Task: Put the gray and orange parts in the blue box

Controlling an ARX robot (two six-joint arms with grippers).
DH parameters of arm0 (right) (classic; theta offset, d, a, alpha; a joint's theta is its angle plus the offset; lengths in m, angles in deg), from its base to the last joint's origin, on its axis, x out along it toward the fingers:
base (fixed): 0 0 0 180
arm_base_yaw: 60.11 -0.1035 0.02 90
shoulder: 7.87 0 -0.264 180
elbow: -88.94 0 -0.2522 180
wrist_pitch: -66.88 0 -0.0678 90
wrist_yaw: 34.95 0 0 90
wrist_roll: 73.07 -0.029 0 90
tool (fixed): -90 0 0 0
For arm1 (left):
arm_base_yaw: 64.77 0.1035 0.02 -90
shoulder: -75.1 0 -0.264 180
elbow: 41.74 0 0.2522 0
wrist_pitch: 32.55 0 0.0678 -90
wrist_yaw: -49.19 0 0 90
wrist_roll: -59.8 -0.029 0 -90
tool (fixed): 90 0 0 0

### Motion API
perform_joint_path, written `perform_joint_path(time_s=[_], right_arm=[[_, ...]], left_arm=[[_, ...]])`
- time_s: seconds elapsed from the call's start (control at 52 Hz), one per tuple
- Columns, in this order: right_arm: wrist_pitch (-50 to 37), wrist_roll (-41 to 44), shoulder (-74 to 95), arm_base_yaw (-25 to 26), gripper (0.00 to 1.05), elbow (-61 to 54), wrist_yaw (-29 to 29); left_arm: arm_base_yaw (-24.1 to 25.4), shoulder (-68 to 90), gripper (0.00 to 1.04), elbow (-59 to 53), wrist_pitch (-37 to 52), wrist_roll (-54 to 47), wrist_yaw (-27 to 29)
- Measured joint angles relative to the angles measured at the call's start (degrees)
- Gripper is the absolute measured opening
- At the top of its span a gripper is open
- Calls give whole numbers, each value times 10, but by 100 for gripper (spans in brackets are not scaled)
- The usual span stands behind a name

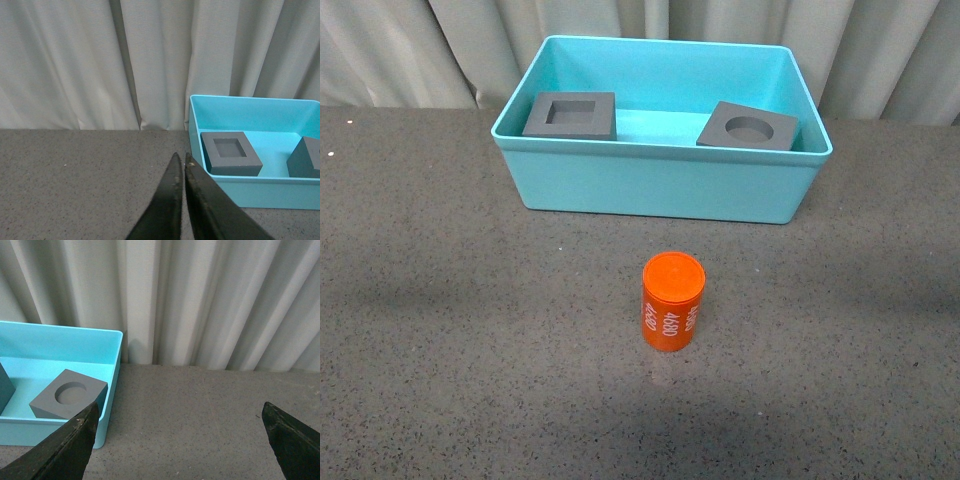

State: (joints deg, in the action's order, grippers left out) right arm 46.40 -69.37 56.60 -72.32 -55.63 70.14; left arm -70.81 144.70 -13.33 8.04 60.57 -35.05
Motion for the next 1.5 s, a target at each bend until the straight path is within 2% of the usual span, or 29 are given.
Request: perform_joint_path(time_s=[0.212,0.269,0.365,0.519,1.115,1.5], right_arm=[[0,0,0,0,95,0,0],[0,0,0,0,95,0,0],[0,0,0,0,95,0,0],[0,0,0,0,95,0,0],[0,0,0,0,95,0,0],[0,0,0,0,95,0,0]], left_arm=[[18,-80,4,-55,-25,-3,-16],[45,-112,4,-71,-42,-4,-53],[58,-146,4,-85,-60,-4,-54],[59,-169,4,-121,-50,-4,-56],[59,-432,4,-136,-280,-5,-56],[59,-520,4,-136,-365,-5,-56]])
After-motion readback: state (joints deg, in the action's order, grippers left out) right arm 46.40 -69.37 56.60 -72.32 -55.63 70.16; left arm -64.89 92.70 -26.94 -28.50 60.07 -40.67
